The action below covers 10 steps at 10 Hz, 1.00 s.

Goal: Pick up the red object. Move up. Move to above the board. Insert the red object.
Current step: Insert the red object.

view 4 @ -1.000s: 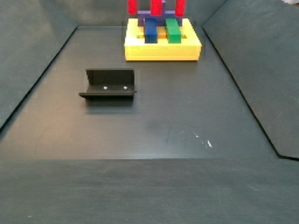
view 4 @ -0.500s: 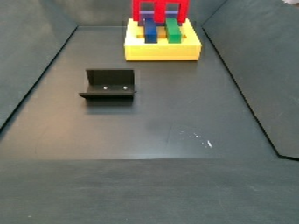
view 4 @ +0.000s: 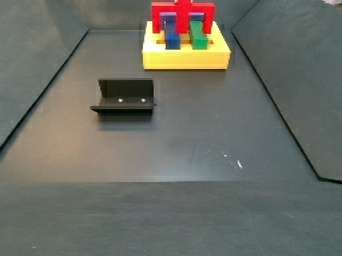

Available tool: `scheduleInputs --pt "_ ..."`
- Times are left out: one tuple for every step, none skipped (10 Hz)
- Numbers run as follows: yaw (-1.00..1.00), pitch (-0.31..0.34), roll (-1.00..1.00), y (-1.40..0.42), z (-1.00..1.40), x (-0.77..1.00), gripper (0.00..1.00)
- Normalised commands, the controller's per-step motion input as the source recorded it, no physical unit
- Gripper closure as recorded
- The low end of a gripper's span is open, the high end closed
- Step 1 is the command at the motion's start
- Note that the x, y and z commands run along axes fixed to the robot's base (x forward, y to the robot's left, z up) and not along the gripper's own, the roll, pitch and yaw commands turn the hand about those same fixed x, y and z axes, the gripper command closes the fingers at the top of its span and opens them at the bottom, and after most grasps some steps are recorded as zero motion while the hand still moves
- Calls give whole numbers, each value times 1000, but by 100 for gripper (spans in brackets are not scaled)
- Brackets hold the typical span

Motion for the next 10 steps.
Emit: scheduleInputs --pt "0 -16 -64 0 20 -74 100" --pt "0 -19 -14 0 31 -200 100" --pt "0 0 0 0 0 -180 100" --pt "0 0 6 -11 66 -117 100" --pt "0 0 11 0 0 -123 100" --pt "0 -34 0 0 -103 -69 100" --pt "0 -10 0 -14 -209 31 100" --pt "0 -16 0 0 -386 89 100" --pt "0 -11 0 0 -391 186 100" --pt "-17 -37 0 0 -460 0 100"
